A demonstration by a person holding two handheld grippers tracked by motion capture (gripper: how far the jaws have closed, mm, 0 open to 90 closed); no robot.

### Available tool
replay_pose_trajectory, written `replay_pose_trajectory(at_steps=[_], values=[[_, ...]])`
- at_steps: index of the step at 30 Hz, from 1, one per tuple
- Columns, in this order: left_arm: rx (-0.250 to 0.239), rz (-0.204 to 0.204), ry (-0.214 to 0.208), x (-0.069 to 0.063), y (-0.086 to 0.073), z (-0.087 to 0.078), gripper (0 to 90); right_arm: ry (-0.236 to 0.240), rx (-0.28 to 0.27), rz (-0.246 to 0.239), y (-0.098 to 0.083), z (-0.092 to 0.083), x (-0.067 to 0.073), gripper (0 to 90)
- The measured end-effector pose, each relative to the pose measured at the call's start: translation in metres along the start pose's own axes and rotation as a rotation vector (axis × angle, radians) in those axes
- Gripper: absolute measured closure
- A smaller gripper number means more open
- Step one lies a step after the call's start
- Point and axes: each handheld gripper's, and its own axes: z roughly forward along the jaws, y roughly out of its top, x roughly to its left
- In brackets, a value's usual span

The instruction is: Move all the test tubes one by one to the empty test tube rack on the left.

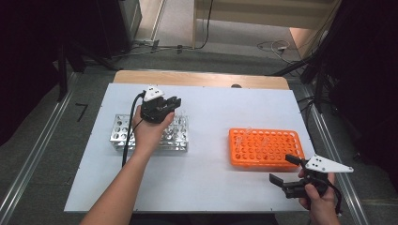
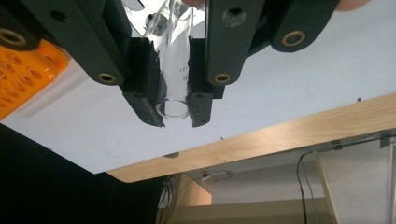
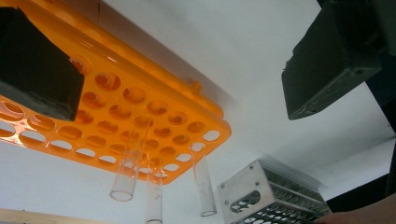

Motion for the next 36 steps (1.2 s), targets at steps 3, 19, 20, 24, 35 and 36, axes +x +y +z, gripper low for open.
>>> replay_pose_trajectory(at_steps=[3,19,20,24,35,36], values=[[0.012,-0.007,0.004,0.000,-0.003,0.001,76.5,-0.001,0.001,0.002,0.000,0.000,0.000,0.0],[0.070,0.023,-0.009,-0.006,-0.011,0.004,74.0,0.005,0.006,-0.002,0.000,0.001,0.001,0.0],[0.075,0.028,-0.010,-0.007,-0.012,0.004,73.8,0.005,0.005,-0.001,0.000,0.001,0.001,0.0],[0.079,0.010,-0.017,-0.006,-0.014,0.004,72.8,0.006,0.006,-0.001,0.000,0.001,0.001,0.0],[0.062,-0.020,-0.051,-0.005,-0.012,-0.001,66.1,0.005,0.005,-0.001,0.000,0.001,0.001,0.0],[0.057,-0.023,-0.059,-0.006,-0.012,-0.003,63.8,0.005,0.005,0.000,0.000,0.001,0.001,0.0]])
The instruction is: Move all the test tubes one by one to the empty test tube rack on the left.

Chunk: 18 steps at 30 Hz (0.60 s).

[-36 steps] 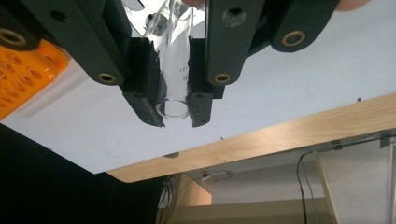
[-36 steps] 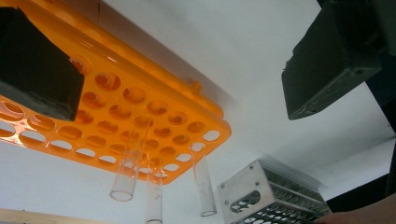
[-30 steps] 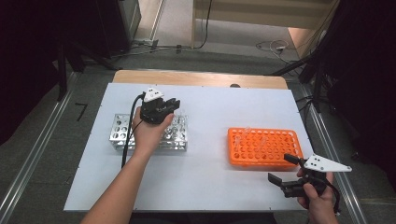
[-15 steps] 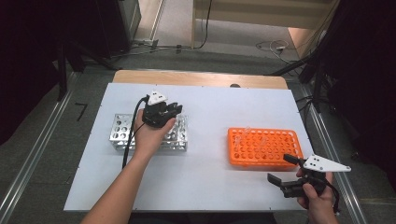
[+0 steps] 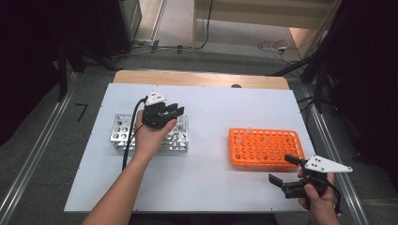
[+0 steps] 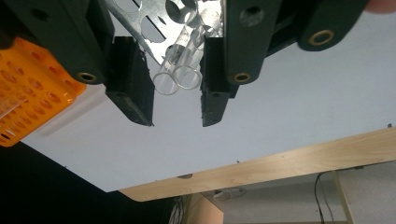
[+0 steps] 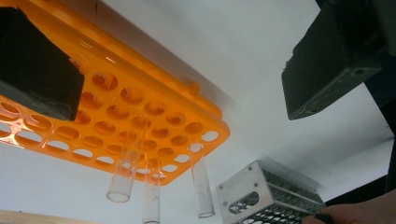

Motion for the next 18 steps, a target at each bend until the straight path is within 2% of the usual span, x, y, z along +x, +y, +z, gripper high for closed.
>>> replay_pose_trajectory(at_steps=[2,10,18], values=[[-0.006,0.005,-0.013,-0.003,0.000,-0.004,60.7,0.000,0.000,0.001,0.000,0.001,0.000,0.0],[-0.037,0.022,-0.063,-0.017,-0.001,-0.024,30.8,-0.002,-0.004,0.000,0.005,0.003,0.001,0.0],[-0.066,0.054,-0.108,-0.036,-0.010,-0.047,14.4,-0.009,-0.009,0.009,0.011,0.008,0.000,0.0]])
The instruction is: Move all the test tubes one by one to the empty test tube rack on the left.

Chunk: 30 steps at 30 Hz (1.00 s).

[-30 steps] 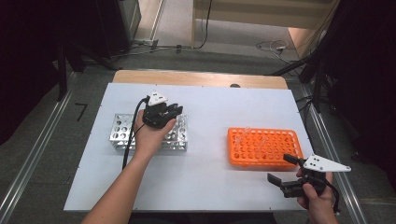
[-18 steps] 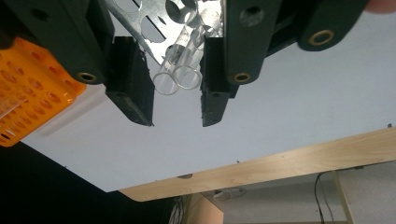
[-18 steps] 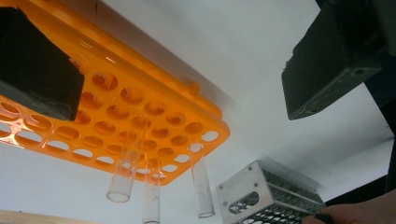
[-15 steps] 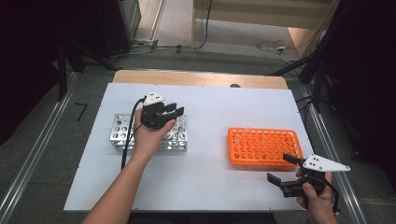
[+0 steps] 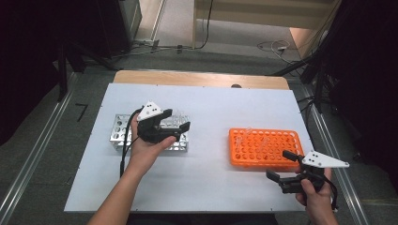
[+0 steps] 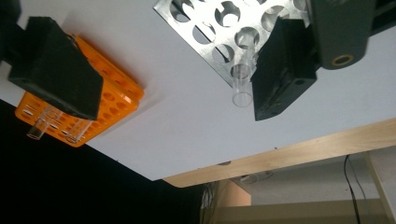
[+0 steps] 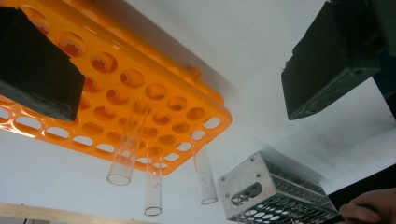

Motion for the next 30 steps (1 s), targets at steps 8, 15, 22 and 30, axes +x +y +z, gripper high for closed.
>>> replay_pose_trajectory(at_steps=[8,15,22,30], values=[[-0.017,0.021,-0.035,-0.017,-0.009,-0.020,2.8,0.011,-0.006,0.012,0.007,0.009,-0.003,1.2],[-0.034,0.029,-0.039,-0.027,-0.019,-0.036,0.0,-0.016,0.009,0.027,0.012,0.020,-0.006,3.7],[-0.048,0.032,-0.040,-0.036,-0.027,-0.052,0.0,-0.066,0.062,0.067,0.017,0.035,-0.013,12.6],[-0.040,0.033,-0.030,-0.043,-0.041,-0.065,0.0,-0.155,0.106,0.071,0.017,0.053,-0.019,30.1]])
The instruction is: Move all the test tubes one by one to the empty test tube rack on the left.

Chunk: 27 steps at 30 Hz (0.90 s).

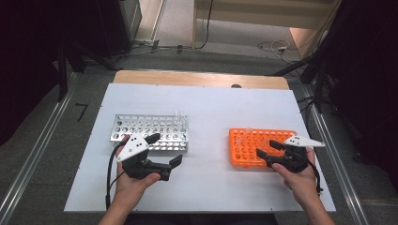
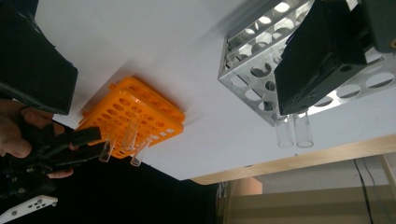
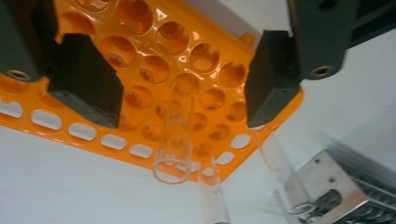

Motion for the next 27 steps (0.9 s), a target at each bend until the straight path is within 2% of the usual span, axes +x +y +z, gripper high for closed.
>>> replay_pose_trajectory(at_steps=[3,5,9,17,27], values=[[0.007,0.005,0.001,-0.002,-0.004,-0.003,0.0,-0.011,0.003,-0.003,-0.001,0.006,0.000,39.5],[0.002,-0.003,-0.004,-0.001,-0.007,-0.005,0.0,-0.015,0.007,-0.005,-0.001,0.009,0.000,42.6],[0.023,-0.006,-0.003,-0.001,-0.014,-0.006,0.0,-0.036,0.016,0.013,-0.001,0.016,0.003,49.5],[0.021,-0.024,0.000,0.000,-0.020,-0.008,0.0,-0.074,-0.003,0.016,-0.007,0.022,0.009,63.5],[0.033,-0.037,0.000,0.001,-0.026,-0.006,0.0,-0.073,-0.036,-0.022,-0.011,0.025,0.011,73.3]])
